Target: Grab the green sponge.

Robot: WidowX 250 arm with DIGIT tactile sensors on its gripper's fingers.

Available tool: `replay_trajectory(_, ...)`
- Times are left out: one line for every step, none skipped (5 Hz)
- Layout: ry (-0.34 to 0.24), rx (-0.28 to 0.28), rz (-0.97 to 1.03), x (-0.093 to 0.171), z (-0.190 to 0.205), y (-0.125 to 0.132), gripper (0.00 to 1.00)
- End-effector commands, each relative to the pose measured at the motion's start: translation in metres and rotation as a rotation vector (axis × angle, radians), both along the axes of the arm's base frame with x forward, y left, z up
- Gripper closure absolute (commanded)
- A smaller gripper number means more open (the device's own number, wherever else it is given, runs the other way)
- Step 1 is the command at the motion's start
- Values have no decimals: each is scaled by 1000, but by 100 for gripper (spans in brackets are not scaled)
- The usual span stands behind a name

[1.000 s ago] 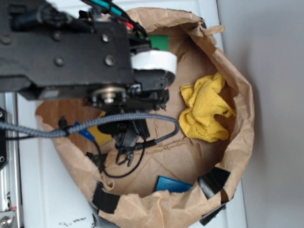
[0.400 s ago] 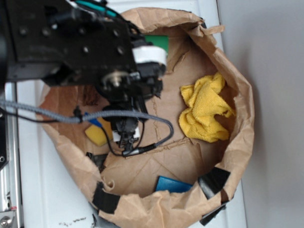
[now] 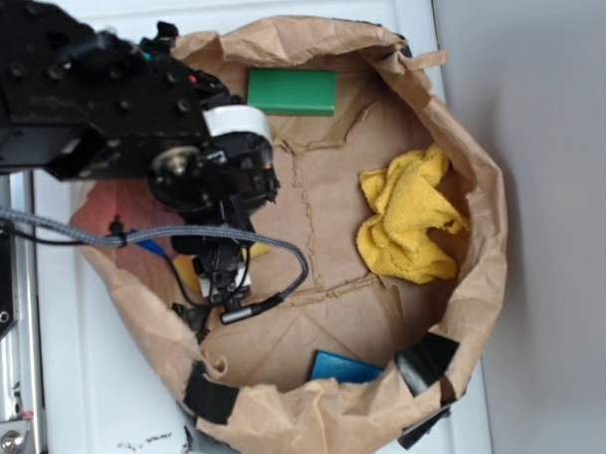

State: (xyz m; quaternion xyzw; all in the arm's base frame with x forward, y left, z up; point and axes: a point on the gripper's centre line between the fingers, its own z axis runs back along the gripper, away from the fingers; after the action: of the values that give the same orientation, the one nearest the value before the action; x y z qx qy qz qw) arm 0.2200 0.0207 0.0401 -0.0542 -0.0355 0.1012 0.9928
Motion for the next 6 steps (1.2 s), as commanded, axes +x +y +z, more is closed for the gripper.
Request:
replay_trajectory(24,-15,-2,8,21,-18,0)
replay_trajectory(31,-15,-37,1,8,-28,0)
replay_trajectory(27,-10,-69,-6,-5,-29,0)
replay_trajectory(-11,31,-84,-12,-32,-27,0)
replay_trajectory(-16,55,-74,-10,-41,-24,100)
replay_trajectory(-4,37,-72,-5,-31,-23,100)
